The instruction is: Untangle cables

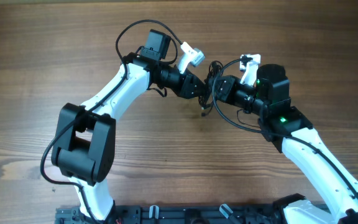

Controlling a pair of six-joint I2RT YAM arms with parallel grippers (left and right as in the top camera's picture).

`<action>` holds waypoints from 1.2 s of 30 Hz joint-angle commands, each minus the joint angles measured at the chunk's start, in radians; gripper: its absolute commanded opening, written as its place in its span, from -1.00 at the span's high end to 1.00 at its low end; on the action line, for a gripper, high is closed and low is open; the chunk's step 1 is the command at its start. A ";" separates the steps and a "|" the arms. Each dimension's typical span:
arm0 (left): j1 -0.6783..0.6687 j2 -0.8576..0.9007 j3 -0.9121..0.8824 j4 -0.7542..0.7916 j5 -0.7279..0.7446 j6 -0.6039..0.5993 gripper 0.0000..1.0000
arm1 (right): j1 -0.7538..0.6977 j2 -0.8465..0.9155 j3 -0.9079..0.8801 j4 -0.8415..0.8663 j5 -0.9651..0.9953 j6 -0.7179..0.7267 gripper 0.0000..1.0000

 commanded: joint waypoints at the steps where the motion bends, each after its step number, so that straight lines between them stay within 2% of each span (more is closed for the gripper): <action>1: -0.005 0.004 -0.002 -0.026 0.004 0.007 0.36 | 0.002 -0.026 0.007 0.011 0.014 -0.016 0.91; 4: -0.005 0.004 -0.002 -0.025 0.003 0.010 0.85 | 0.002 -0.026 0.007 0.012 0.015 -0.017 0.91; 5: -0.005 0.004 -0.002 -0.028 0.003 0.009 0.92 | 0.002 -0.026 0.007 0.011 0.016 -0.017 0.91; 13: 0.016 0.002 -0.002 -0.012 -0.009 0.008 0.92 | -0.013 -0.026 0.007 -0.016 0.037 -0.021 0.91; 17: 0.105 -0.032 0.000 -0.014 -0.015 -0.003 0.92 | -0.019 -0.026 0.007 -0.150 0.168 0.000 0.91; 22: 0.221 -0.124 0.000 -0.049 -0.015 -0.002 0.92 | -0.019 -0.026 0.007 -0.196 0.222 0.002 0.91; 28: 0.294 -0.210 0.000 -0.119 -0.026 0.010 0.92 | -0.019 -0.026 0.007 -0.357 0.416 0.036 0.91; 33: 0.307 -0.225 -0.001 -0.141 -0.026 0.010 0.92 | -0.019 -0.026 0.007 -0.407 0.513 0.046 0.91; 36: 0.307 -0.226 0.000 -0.179 -0.026 0.039 0.92 | -0.019 -0.026 0.007 -0.513 0.687 0.105 0.91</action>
